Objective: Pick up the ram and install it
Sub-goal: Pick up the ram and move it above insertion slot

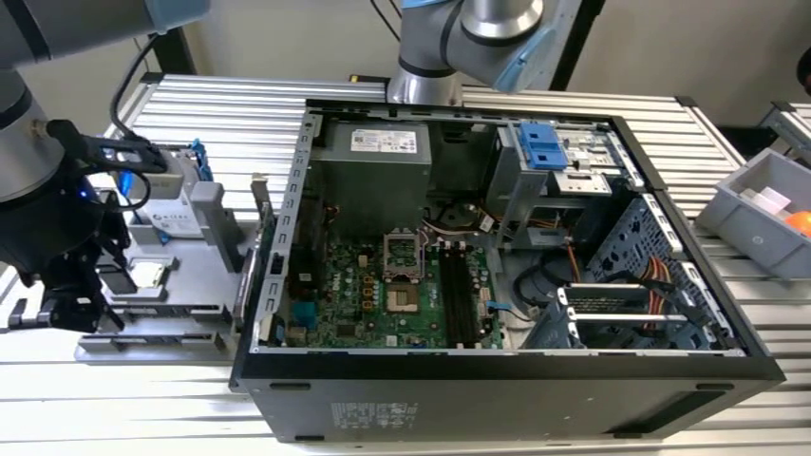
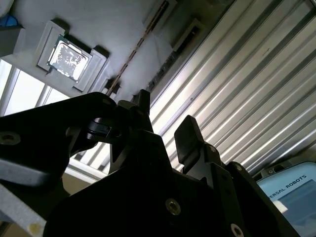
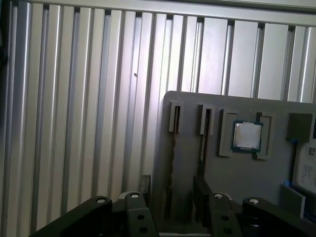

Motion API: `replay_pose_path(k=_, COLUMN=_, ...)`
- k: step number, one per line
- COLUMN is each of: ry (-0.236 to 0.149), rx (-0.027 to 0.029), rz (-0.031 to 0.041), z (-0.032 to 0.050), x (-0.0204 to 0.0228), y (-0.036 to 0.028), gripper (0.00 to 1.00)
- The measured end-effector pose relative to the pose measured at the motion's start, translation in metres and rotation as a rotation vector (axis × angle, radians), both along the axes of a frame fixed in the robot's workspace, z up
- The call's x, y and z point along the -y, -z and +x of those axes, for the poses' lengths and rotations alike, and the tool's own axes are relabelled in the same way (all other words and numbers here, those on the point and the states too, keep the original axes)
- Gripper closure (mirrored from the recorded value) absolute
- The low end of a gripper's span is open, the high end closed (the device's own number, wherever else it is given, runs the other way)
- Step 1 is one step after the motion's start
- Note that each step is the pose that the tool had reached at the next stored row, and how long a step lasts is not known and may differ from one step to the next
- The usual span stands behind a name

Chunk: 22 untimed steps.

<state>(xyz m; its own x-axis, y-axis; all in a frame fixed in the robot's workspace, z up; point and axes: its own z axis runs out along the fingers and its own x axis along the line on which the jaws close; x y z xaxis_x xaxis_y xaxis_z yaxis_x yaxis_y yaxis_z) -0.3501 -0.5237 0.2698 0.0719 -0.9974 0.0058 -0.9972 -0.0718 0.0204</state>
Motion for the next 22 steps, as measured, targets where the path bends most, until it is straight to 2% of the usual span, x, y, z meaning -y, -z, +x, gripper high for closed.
replay_pose_path(k=11, ry=0.011, rx=0.0, rz=-0.0004, z=0.0, x=0.0003, y=0.0077, gripper=0.0)
replay_pose_path(k=22, ry=0.013, rx=0.0, rz=-0.0004, z=0.0005, x=-0.0053, y=0.0178, gripper=0.0)
